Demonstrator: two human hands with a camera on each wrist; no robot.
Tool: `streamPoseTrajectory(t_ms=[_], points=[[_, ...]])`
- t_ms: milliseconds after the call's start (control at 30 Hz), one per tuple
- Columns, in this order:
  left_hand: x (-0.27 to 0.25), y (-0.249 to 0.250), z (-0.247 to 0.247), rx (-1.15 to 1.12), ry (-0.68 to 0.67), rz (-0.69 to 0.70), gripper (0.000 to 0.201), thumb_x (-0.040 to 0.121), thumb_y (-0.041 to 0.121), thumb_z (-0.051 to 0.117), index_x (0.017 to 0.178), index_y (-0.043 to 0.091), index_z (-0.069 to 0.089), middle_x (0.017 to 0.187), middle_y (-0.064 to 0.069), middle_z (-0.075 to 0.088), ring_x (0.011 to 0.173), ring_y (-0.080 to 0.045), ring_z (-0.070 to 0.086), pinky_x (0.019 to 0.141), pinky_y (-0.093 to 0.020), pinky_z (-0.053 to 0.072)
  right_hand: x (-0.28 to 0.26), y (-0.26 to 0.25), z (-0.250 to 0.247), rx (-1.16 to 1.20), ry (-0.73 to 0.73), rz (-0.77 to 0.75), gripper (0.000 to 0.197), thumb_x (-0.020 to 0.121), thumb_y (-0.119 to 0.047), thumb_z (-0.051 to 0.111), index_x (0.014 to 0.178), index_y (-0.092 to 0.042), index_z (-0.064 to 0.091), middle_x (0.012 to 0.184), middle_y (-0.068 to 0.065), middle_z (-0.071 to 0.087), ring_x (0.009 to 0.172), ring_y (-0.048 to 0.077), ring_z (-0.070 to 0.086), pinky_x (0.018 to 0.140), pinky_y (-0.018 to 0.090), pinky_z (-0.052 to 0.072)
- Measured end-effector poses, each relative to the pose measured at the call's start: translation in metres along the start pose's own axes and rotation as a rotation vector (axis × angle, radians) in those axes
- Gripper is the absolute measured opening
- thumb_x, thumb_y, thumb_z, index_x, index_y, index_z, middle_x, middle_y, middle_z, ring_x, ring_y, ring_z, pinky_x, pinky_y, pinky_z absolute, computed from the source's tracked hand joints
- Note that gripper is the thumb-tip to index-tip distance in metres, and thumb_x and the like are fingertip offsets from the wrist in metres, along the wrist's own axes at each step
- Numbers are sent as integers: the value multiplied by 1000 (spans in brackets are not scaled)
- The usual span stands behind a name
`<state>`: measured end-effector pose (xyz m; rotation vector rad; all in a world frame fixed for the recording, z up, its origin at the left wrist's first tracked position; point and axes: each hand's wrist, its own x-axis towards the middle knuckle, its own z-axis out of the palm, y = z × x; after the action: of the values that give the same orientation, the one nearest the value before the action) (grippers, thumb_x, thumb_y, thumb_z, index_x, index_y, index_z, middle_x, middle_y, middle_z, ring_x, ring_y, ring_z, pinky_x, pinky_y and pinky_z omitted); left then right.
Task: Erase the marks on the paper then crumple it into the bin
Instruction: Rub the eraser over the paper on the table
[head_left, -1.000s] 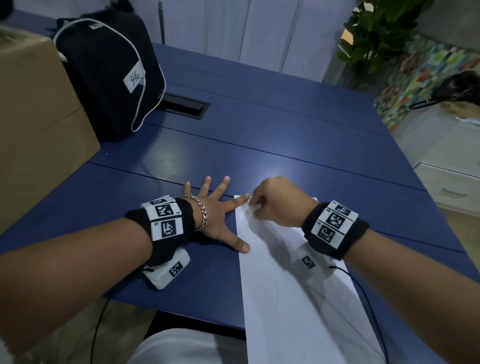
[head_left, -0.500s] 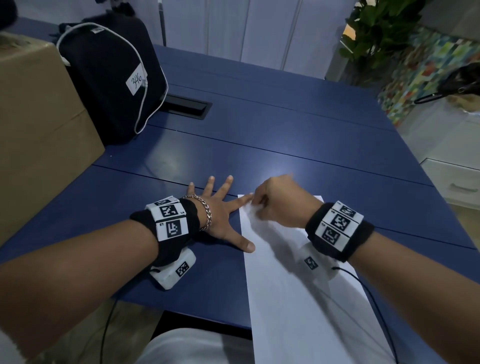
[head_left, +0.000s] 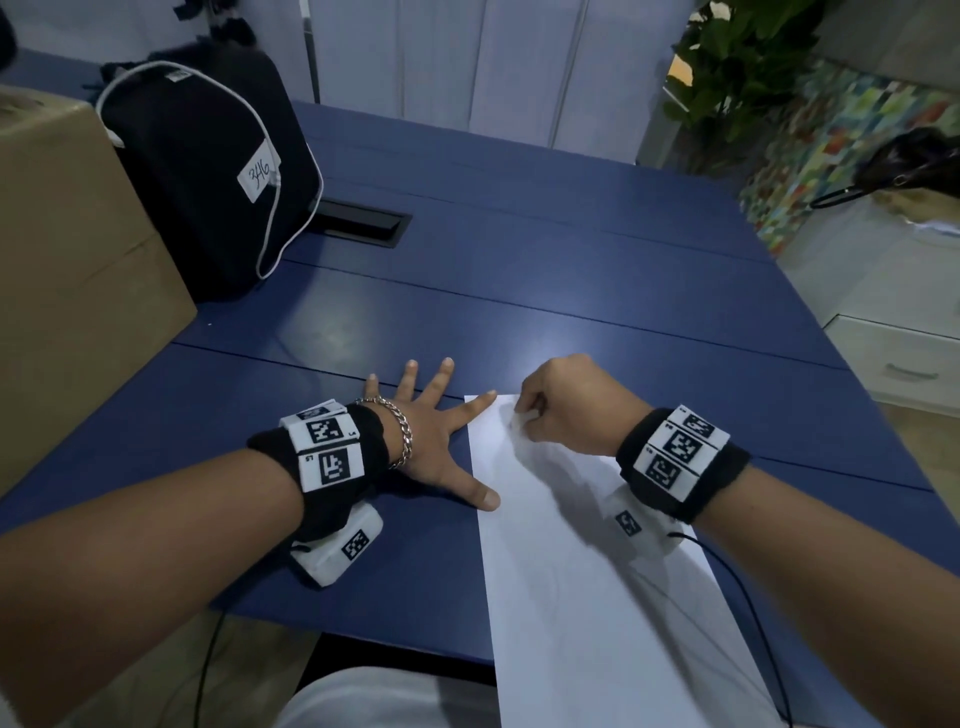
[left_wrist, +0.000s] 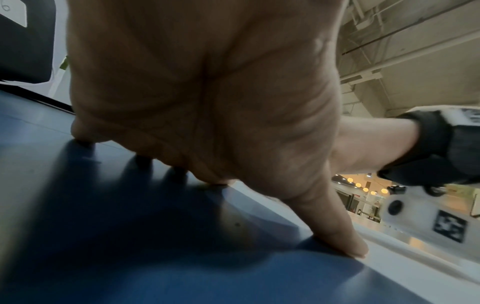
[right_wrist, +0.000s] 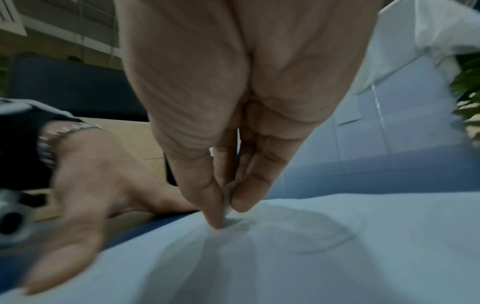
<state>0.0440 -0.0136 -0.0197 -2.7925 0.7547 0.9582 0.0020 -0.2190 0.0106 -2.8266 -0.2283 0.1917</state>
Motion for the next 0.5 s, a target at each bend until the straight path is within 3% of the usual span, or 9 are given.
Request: streamPoseTrajectory(t_ms=[133,267,333,433,500], points=[[-3,8,-4,4,-8,51,143,56,104,62,156,57,-27,161,11,-51,154,-41,-36,117,-82,-6,2,4,-1,28,9,11,11,79,-13,75,87,-16,80,74,-10,69,69,8,59,67,23,49],[-1,13,6,-11,14,54,149,48,108,59,155,56,-32,160,16,-51,153,-42,-38,113,-86,-9,1,3,-3,40,15,47,12,80,-15,77,91,-16,81,79,-9,71,79,13,66,72,25,53],[0,13,8,-15,36,76,150,49,108,58,157,53,-29,159,22,-49,153,-40,-39,112,-87,-8,-3,-5,2,13,-1,-7,14,79,-16,76,92,-17,81,82,-8,74,80,13,66,72,23,48],[0,12,8,-1,65,124,150,53,107,57,161,46,-26,162,27,-42,153,-37,-40,114,-85,-8,-10,-16,9,-26,-91,-138,21,78,-17,75,97,-21,82,87,-8,77,72,8,58,63,10,39],[1,11,8,3,77,146,151,55,107,57,163,41,-25,166,27,-36,155,-35,-37,117,-82,-9,-4,-8,2,-69,-65,-104,21,79,-17,74,99,-20,82,90,-5,76,77,13,62,61,15,40]])
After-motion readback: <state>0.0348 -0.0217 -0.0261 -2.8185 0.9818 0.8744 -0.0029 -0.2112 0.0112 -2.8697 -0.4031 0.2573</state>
